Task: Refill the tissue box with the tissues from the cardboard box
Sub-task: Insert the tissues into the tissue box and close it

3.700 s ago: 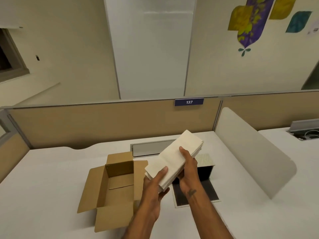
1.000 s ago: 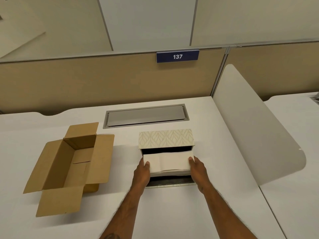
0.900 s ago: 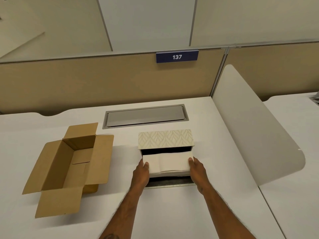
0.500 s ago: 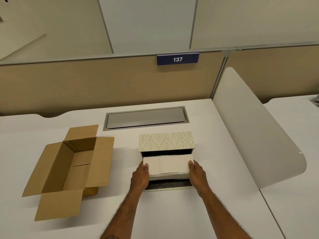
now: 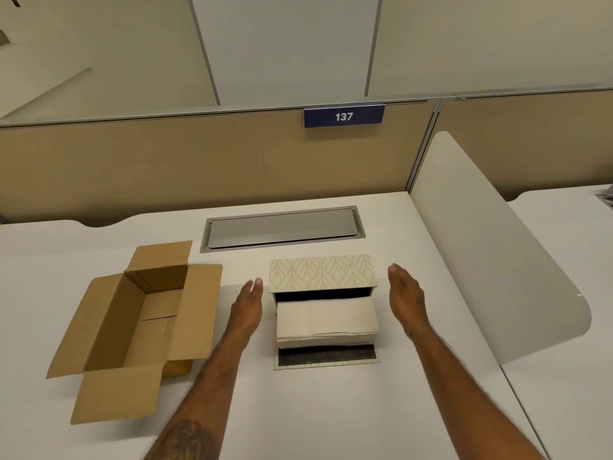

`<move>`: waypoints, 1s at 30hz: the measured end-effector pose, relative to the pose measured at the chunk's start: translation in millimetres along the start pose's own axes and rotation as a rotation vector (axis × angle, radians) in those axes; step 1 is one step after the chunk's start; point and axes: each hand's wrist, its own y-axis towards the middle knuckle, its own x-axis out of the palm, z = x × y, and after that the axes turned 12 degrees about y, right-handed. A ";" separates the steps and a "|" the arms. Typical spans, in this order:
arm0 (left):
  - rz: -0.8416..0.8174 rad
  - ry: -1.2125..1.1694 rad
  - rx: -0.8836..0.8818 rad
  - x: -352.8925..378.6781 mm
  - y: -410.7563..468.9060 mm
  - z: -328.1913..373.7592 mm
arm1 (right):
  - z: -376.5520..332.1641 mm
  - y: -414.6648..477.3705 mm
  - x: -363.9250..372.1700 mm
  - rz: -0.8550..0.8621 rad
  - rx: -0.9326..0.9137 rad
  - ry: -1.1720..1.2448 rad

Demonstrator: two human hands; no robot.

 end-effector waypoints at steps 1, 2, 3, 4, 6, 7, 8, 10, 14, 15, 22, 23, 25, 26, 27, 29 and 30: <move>-0.007 0.031 0.029 -2.6 6.0 7.7 | -7.8 6.6 1.3 -0.054 -0.020 -0.057; -0.024 0.058 0.056 -3.9 11.7 14.9 | -13.8 12.6 3.7 -0.112 -0.022 -0.119; -0.045 0.083 0.078 -4.3 16.6 20.8 | -17.6 17.4 6.7 -0.166 -0.011 -0.177; -0.066 0.107 0.094 -4.1 20.3 25.5 | -19.4 20.9 9.8 -0.212 0.008 -0.219; -0.096 0.159 0.131 -1.9 23.7 31.6 | -19.2 23.9 16.2 -0.265 0.047 -0.260; -0.101 0.188 0.156 -0.7 23.8 32.6 | -18.4 24.2 18.7 -0.275 0.059 -0.274; -0.100 0.213 0.172 0.1 23.3 32.9 | -17.5 24.1 20.4 -0.278 0.068 -0.285; -0.101 0.233 0.171 -0.2 21.7 30.8 | -16.8 22.2 20.5 -0.272 0.082 -0.291; -0.165 0.244 0.205 -7.0 14.3 24.2 | -14.0 12.5 11.1 -0.323 0.052 -0.336; -0.187 0.246 0.227 -9.4 11.0 23.1 | -14.0 8.3 8.2 -0.338 0.042 -0.353; -0.277 0.312 0.311 -16.6 -7.0 10.1 | -9.7 -20.0 -7.5 -0.436 -0.035 -0.353; -0.277 0.307 0.316 -16.3 -9.0 9.8 | -10.1 -22.2 -7.8 -0.436 -0.043 -0.353; -0.269 0.305 0.322 -15.7 -10.8 11.2 | -12.1 -23.9 -7.0 -0.432 -0.051 -0.357; -0.264 0.307 0.324 -15.6 -10.8 12.1 | -12.9 -23.8 -6.3 -0.430 -0.052 -0.360; -0.260 0.310 0.327 -15.6 -10.5 12.6 | -13.1 -23.5 -6.2 -0.429 -0.053 -0.362; -0.252 0.325 0.332 -15.4 -10.7 10.9 | -11.4 -23.5 -6.5 -0.436 -0.045 -0.352; -0.251 0.327 0.334 -15.3 -11.4 9.4 | -9.5 -24.4 -7.0 -0.442 -0.036 -0.340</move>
